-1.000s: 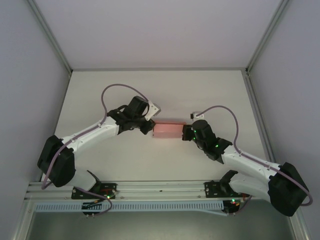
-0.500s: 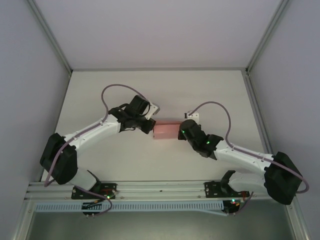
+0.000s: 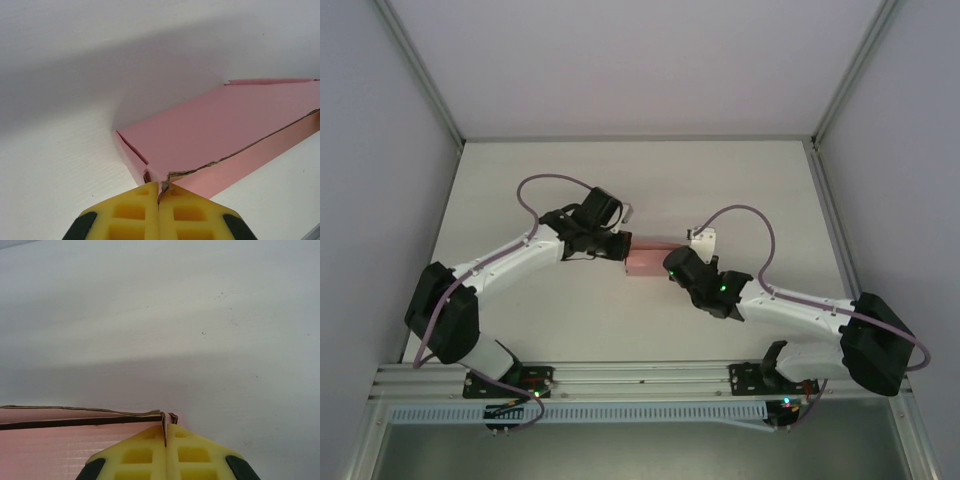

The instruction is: Assemble paper box

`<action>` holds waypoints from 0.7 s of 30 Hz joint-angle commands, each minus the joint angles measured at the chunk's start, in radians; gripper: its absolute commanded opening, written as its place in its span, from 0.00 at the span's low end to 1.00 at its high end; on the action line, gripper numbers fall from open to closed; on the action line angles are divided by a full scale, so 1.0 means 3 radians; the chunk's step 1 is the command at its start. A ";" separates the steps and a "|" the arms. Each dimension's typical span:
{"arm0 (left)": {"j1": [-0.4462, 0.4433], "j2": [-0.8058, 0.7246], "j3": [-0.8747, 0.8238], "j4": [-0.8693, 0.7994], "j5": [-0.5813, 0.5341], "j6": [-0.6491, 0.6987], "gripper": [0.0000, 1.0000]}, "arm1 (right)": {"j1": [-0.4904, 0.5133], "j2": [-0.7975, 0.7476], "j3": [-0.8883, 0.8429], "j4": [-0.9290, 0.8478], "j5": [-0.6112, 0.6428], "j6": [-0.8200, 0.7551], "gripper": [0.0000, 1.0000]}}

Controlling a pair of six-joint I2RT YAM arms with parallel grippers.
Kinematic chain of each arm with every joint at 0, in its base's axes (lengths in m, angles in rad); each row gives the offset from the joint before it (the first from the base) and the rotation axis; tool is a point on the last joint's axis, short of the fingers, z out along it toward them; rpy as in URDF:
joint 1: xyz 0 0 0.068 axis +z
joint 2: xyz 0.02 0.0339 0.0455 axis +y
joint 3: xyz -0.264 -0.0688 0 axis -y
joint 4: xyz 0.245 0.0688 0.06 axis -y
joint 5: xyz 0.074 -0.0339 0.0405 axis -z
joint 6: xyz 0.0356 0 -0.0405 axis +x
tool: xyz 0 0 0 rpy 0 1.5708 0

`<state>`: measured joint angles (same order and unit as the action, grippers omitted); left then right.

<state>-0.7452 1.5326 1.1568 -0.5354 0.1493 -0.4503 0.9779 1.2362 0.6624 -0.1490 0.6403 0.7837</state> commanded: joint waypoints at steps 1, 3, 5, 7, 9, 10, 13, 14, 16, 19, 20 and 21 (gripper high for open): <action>-0.0072 0.0079 0.0053 0.0138 0.0174 -0.0221 0.00 | 0.0075 0.0022 -0.0146 -0.0066 -0.0294 0.0162 0.00; -0.0073 0.0092 0.0018 0.0182 0.0197 -0.0270 0.00 | 0.0074 0.0006 -0.0154 -0.0076 -0.0289 0.0184 0.01; -0.0085 0.0092 -0.0024 0.0234 0.0111 -0.0291 0.00 | 0.0074 0.0010 -0.0162 -0.0055 -0.0289 0.0188 0.01; -0.0137 0.0092 -0.0124 0.0287 -0.0093 -0.0239 0.00 | 0.0074 0.0017 -0.0181 0.0025 -0.0304 0.0169 0.00; -0.0183 0.0082 -0.0279 0.0429 -0.0234 -0.0230 0.00 | 0.0074 0.0026 -0.0204 0.0089 -0.0293 0.0142 0.01; -0.0208 0.0055 -0.0395 0.0546 -0.0286 -0.0218 0.00 | 0.0074 0.0029 -0.0204 0.0110 -0.0291 0.0119 0.01; -0.0272 -0.0072 -0.0791 0.1017 -0.0347 -0.0202 0.00 | 0.0074 0.0003 -0.0264 0.0201 -0.0241 0.0098 0.00; -0.0285 -0.0106 -0.0899 0.1160 -0.0328 -0.0209 0.00 | 0.0074 -0.0009 -0.0291 0.0230 -0.0229 0.0105 0.01; -0.0314 -0.0169 -0.1075 0.1362 -0.0320 -0.0195 0.00 | 0.0074 -0.0032 -0.0330 0.0293 -0.0232 0.0082 0.00; -0.0339 -0.0237 -0.1251 0.1489 -0.0343 -0.0110 0.00 | 0.0074 -0.0065 -0.0387 0.0401 -0.0249 -0.0003 0.01; -0.0348 -0.0253 -0.1290 0.1506 -0.0360 -0.0074 0.00 | 0.0074 -0.0076 -0.0407 0.0440 -0.0249 -0.0036 0.01; -0.0354 -0.0262 -0.1325 0.1525 -0.0366 -0.0029 0.00 | 0.0074 -0.0081 -0.0429 0.0467 -0.0264 -0.0085 0.01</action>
<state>-0.8112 1.4151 0.8291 -0.0402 -0.0322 -0.4877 0.9817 1.2037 0.5770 -0.0013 0.6479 0.7853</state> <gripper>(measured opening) 0.045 0.048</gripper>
